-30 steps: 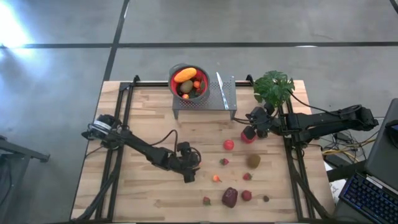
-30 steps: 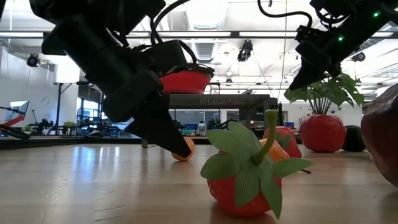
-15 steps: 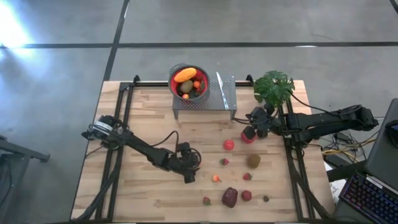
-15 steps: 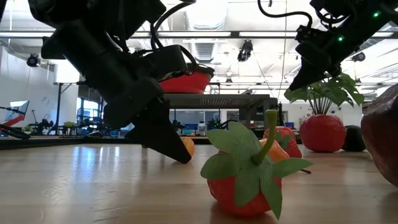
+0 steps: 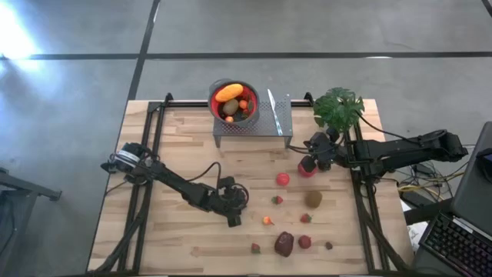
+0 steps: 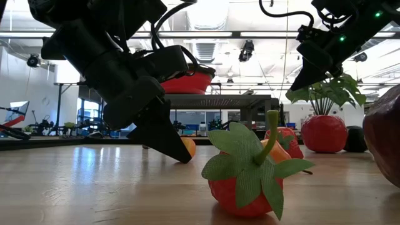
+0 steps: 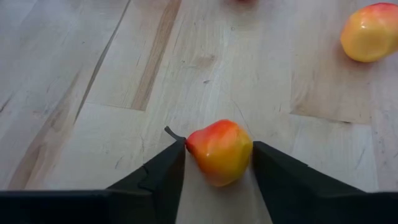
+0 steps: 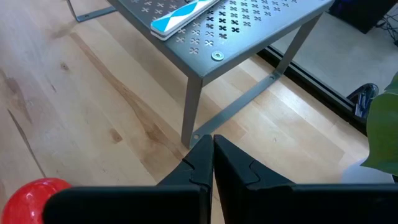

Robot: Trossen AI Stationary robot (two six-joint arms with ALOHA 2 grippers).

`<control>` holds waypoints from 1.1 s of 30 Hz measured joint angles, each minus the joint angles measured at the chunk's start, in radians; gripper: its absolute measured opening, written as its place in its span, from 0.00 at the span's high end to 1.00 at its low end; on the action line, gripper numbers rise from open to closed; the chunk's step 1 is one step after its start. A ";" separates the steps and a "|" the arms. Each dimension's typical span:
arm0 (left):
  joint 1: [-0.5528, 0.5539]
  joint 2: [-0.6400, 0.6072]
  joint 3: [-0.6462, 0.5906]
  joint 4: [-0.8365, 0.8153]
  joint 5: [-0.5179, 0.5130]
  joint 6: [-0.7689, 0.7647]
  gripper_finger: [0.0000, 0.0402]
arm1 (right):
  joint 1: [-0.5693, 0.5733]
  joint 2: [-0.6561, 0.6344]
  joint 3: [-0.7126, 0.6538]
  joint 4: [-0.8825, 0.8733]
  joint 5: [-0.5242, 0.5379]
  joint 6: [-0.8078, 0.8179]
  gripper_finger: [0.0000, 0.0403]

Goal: Pick & Place Fruit
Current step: Put the top yellow pear into the red strainer bowl on the shelf

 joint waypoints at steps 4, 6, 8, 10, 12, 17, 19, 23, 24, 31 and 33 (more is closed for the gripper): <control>0.000 0.000 0.000 -0.001 -0.001 0.000 0.59 | 0.000 0.000 0.000 0.000 0.000 0.000 0.98; 0.000 0.000 0.000 -0.001 -0.002 0.000 0.62 | 0.000 0.000 0.000 0.001 0.000 0.000 0.98; 0.000 0.000 0.000 -0.001 -0.002 0.000 0.64 | 0.000 0.000 0.000 0.001 0.000 0.000 0.98; 0.000 0.000 0.000 -0.001 -0.003 0.001 0.66 | 0.000 0.000 0.000 0.001 0.000 0.000 0.98; 0.000 -0.002 0.000 -0.002 -0.004 0.005 0.67 | 0.000 0.000 0.000 0.001 0.000 0.000 0.98; 0.001 -0.005 0.004 -0.008 -0.011 0.018 0.67 | 0.000 0.000 -0.001 0.001 0.000 0.000 0.98; 0.001 -0.012 0.013 -0.008 -0.019 0.042 0.67 | 0.000 0.000 -0.001 0.001 0.000 0.000 0.98; 0.004 -0.063 0.039 -0.036 -0.048 0.109 0.68 | 0.000 0.000 -0.001 0.002 0.000 0.000 0.98; 0.004 -0.084 0.049 -0.060 -0.072 0.129 0.68 | 0.000 0.000 -0.001 0.002 0.000 0.000 0.98; 0.017 -0.283 0.122 -0.135 -0.347 0.354 0.68 | 0.000 0.000 -0.001 0.009 0.000 -0.001 0.98; 0.037 -0.340 0.145 -0.132 -0.428 0.437 0.68 | 0.000 0.000 -0.001 0.014 0.000 -0.001 0.98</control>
